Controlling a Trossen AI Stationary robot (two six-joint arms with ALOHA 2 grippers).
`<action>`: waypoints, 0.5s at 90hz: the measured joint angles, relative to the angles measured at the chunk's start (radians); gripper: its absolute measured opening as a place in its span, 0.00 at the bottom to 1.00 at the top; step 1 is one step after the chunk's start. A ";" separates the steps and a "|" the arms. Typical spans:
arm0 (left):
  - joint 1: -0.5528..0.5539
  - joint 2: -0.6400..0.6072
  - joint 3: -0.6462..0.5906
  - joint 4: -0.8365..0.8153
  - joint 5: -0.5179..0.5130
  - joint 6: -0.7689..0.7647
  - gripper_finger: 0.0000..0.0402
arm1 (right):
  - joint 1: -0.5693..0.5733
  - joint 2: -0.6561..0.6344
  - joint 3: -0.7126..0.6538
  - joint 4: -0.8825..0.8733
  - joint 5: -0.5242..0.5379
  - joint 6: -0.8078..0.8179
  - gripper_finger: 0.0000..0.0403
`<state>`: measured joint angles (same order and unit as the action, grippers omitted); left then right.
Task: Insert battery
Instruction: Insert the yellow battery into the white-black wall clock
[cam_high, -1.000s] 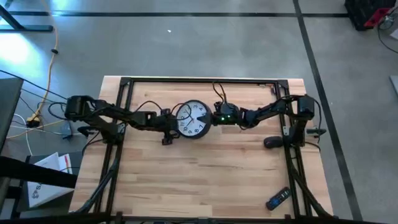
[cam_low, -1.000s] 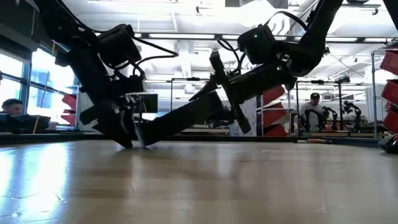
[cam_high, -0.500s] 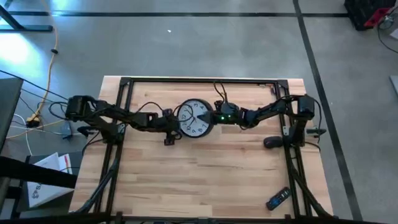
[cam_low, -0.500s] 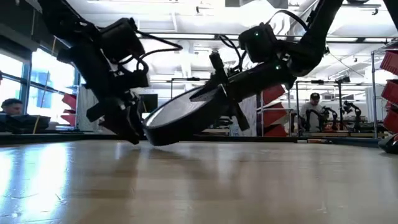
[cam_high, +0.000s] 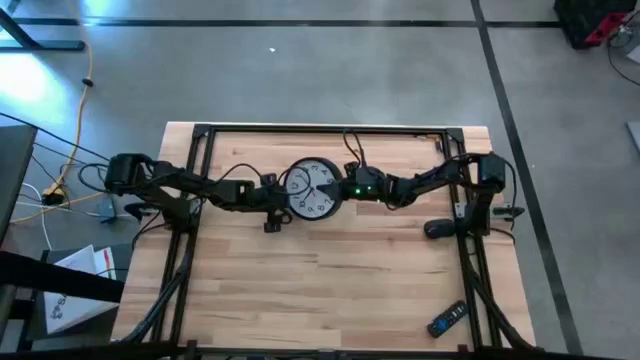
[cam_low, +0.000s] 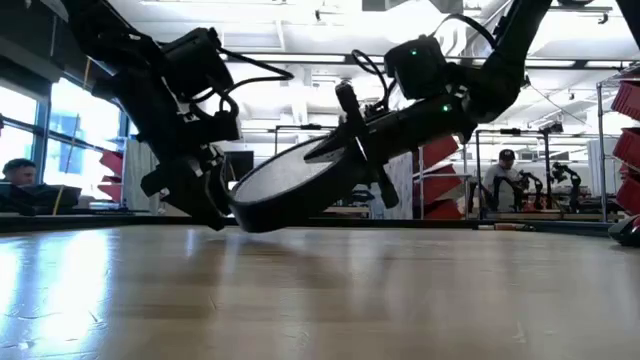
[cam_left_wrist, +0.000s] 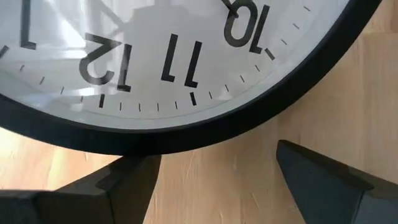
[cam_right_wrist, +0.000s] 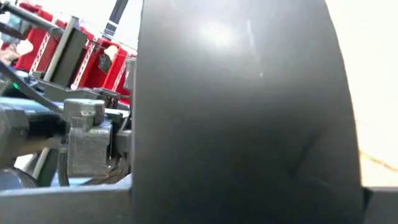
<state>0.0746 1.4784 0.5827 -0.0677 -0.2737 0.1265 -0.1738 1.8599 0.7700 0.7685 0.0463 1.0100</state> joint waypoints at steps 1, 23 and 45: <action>0.000 -0.003 0.000 -0.001 0.001 -0.005 0.76 | 0.000 0.000 0.000 0.001 -0.001 -0.002 0.32; 0.000 -0.100 0.000 -0.064 0.013 -0.073 0.76 | -0.005 0.000 0.000 0.061 -0.012 -0.117 0.32; 0.000 -0.203 0.004 -0.148 -0.043 -0.085 0.76 | -0.003 -0.013 0.002 0.134 -0.040 -0.279 0.32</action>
<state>0.0746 1.2755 0.5865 -0.2161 -0.3164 0.0418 -0.1772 1.8472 0.7715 0.9028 0.0064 0.7310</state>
